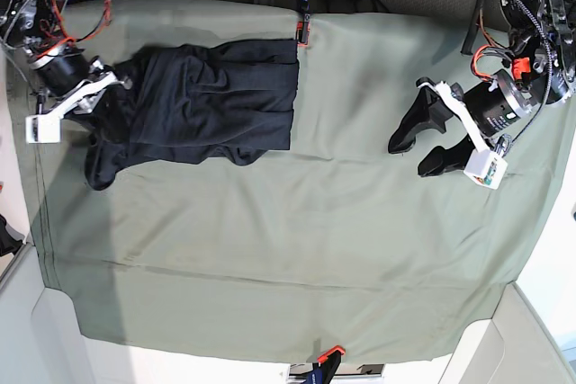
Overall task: Fold the T-shirt properly
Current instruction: 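Fold the strip's other end over with the right gripper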
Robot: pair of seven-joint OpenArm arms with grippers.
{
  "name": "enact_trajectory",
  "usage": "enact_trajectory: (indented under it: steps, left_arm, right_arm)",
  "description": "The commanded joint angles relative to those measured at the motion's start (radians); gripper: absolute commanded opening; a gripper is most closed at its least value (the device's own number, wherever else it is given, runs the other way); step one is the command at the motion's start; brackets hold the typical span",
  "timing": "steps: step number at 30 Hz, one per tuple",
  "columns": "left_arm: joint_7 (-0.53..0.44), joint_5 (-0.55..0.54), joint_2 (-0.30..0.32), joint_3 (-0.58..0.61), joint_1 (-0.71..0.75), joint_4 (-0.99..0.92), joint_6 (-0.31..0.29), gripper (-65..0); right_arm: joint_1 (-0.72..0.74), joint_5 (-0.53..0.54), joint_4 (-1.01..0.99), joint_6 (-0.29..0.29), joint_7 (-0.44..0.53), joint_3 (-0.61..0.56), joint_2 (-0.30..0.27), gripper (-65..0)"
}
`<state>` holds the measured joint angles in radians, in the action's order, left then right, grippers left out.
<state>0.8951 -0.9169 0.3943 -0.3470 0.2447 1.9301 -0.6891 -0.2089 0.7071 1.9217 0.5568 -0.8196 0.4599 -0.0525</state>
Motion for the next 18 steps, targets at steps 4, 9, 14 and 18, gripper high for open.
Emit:
enact_trajectory:
  steps: [4,9,14,18]
  left_arm:
    - [-0.018,-0.027,0.021,-0.006,-0.006,-0.016,-0.009,-21.3]
    - [-0.018,-0.05,0.021,-0.006,-0.006,-0.042,-0.009,-21.4]
    - [-0.015,-0.067,0.021,-0.006,-0.006,-0.049,-0.009,-21.3]
    - [-0.003,-0.076,0.021,-0.006,-0.006,-0.049,-0.009,-21.4]
  right_arm:
    - [-0.058,-0.028,0.116,0.008,0.037,-0.132,0.093,-65.0]
    - [-0.066,-0.175,0.071,0.004,0.066,-0.329,0.151,-65.0]
    - [-0.063,-0.313,-0.044,-0.004,0.171,-0.51,0.158,-65.0]
    - [-0.061,-0.363,-0.134,-0.007,0.198,-0.607,0.158,-42.9]
